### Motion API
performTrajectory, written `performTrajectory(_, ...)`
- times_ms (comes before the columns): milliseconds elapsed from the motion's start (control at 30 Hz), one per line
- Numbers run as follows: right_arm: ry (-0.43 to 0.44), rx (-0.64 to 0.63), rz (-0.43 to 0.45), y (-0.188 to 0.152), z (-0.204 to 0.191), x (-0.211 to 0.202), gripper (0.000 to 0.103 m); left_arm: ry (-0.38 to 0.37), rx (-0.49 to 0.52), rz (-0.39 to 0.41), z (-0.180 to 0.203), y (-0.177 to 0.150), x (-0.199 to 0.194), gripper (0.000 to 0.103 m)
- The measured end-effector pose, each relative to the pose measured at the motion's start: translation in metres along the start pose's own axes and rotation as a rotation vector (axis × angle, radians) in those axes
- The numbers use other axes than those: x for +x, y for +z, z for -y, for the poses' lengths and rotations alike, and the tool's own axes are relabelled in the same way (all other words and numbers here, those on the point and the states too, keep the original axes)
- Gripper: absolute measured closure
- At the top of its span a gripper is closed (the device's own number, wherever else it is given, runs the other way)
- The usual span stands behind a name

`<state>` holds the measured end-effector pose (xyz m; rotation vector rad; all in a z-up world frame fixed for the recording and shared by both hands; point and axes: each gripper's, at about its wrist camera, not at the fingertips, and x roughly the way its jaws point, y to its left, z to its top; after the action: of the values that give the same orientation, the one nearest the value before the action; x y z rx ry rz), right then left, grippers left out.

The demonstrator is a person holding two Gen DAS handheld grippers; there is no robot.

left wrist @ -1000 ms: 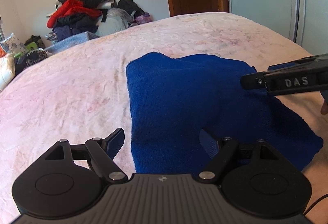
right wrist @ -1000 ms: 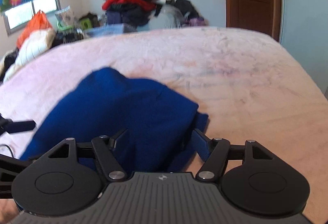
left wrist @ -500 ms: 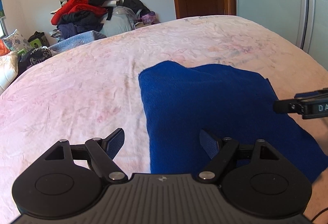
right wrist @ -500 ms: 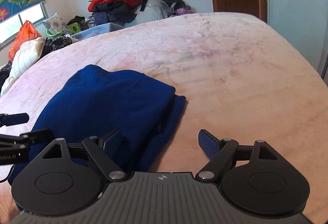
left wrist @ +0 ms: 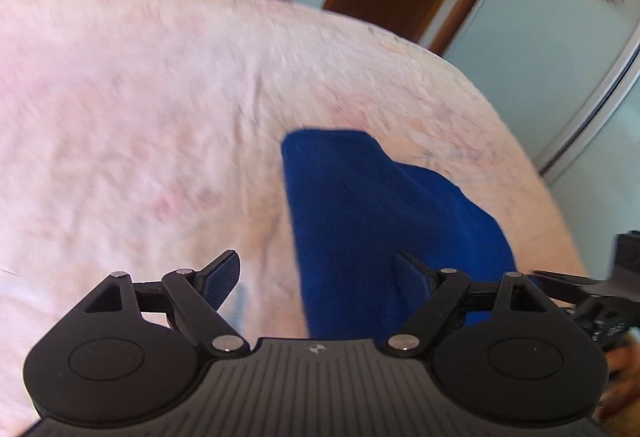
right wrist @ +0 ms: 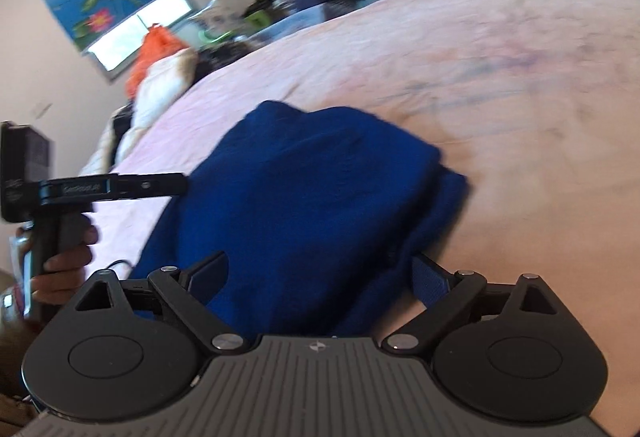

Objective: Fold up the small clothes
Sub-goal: 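Grasp the folded sweater edge with both grippers, then pull the folded sweater into a neat stack and open both grippers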

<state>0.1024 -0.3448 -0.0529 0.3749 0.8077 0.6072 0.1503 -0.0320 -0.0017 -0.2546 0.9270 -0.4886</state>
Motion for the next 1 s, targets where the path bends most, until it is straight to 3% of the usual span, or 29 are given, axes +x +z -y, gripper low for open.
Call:
performTrajectory(133,0.124,0.104,0.024,0.021,0.017,0.020,0.009,-0.172,-0.075,-0.090,-0.012,0.006,0.030,0.019)
performTrajectory(200,0.154,0.152,0.060,0.029,0.025,0.030,0.012,-0.189,-0.081,-0.072,-0.010,0.010,0.037,0.020)
performTrajectory(267,0.125,0.181,0.091,0.035,0.027,0.037,0.025,-0.198,-0.081,-0.065,-0.005,0.014,0.043,0.037)
performTrajectory(300,0.108,0.200,0.095,0.038,0.029,0.042,0.044,-0.187,-0.074,-0.069,-0.002,0.017,0.046,0.053)
performTrajectory(333,0.095,0.215,0.095,0.038,0.030,0.045,0.069,-0.179,-0.060,-0.067,0.002,0.019,0.048,0.063)
performTrajectory(433,0.083,0.246,0.127,0.032,0.035,0.044,0.076,-0.156,0.030,-0.014,0.016,0.023,0.039,0.074)
performTrajectory(533,0.044,0.215,0.170,0.034,0.025,0.035,0.078,-0.121,0.139,0.050,0.036,0.026,0.032,0.076)
performTrajectory(667,-0.028,0.171,0.193,0.052,0.020,0.035,0.078,-0.060,0.160,0.043,0.044,0.038,0.042,0.075)
performTrajectory(767,-0.131,0.183,0.161,0.054,0.025,0.046,0.061,0.018,0.158,0.028,0.044,0.032,0.041,0.060)
performTrajectory(800,-0.164,0.193,0.166,0.051,0.024,0.044,0.046,0.034,0.163,0.045,0.044,0.028,0.033,0.054)
performTrajectory(900,-0.172,0.193,0.196,0.034,0.014,0.019,0.038,0.046,0.197,0.089,0.042,0.013,0.005,0.035)
performTrajectory(1000,-0.186,0.202,0.169,0.005,0.007,-0.007,0.033,-0.005,0.207,0.075,0.035,-0.011,-0.021,0.033)
